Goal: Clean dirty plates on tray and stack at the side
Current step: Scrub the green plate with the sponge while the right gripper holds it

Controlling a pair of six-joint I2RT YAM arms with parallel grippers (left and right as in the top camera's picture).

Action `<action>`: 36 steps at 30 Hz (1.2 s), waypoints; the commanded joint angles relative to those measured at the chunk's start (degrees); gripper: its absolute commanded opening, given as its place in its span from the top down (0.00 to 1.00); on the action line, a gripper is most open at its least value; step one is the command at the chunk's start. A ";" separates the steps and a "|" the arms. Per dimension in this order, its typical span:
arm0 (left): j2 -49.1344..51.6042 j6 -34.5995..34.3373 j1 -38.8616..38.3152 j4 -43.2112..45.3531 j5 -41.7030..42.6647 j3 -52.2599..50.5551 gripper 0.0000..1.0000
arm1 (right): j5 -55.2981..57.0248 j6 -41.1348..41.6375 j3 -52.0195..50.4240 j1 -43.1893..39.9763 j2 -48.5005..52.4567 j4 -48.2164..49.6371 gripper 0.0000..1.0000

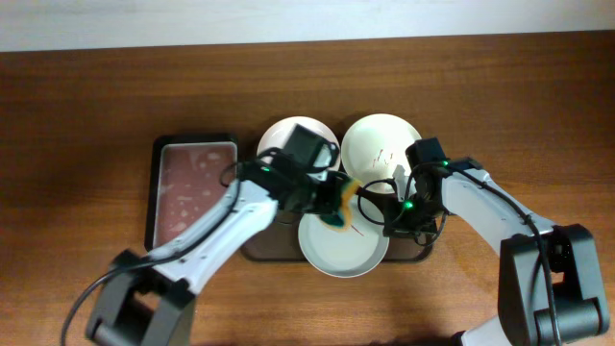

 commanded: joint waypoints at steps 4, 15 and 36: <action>6.14 -12.48 -5.49 3.72 0.76 0.46 1.00 | -4.57 -0.22 -0.46 0.46 0.35 0.61 0.96; 12.50 -13.60 -6.14 3.50 -4.52 0.39 1.00 | -4.55 -0.24 -0.46 0.46 0.35 0.39 0.96; 7.82 -3.63 -4.46 -8.70 -3.52 0.48 1.00 | -13.51 -0.28 -0.46 0.48 0.35 -0.70 0.76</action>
